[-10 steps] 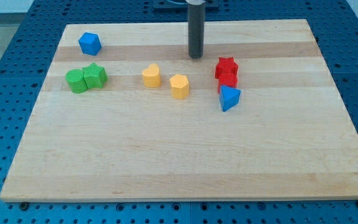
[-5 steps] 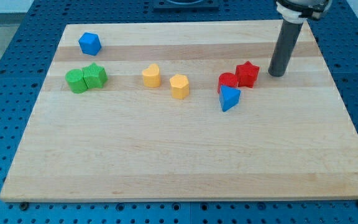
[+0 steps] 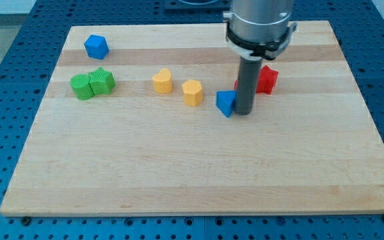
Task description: Move the triangle to the top center of the board
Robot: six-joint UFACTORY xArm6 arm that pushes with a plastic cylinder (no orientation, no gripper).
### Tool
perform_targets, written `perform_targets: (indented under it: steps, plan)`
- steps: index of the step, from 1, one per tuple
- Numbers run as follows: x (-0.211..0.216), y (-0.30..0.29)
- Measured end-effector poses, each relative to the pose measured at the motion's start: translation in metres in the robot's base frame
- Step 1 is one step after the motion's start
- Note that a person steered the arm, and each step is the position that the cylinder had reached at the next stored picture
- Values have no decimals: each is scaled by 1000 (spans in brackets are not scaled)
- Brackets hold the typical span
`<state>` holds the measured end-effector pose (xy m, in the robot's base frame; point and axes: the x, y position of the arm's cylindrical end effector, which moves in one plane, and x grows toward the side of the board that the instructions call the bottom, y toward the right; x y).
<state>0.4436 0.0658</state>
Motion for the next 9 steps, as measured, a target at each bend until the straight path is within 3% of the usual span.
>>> perform_targets:
  steps: [2,3,4,6,7,9]
  plan:
    - [-1,-23]
    - [-28,-23]
    - [-20,-27]
    - [52,-16]
    - [47,-24]
    - [-30,-49]
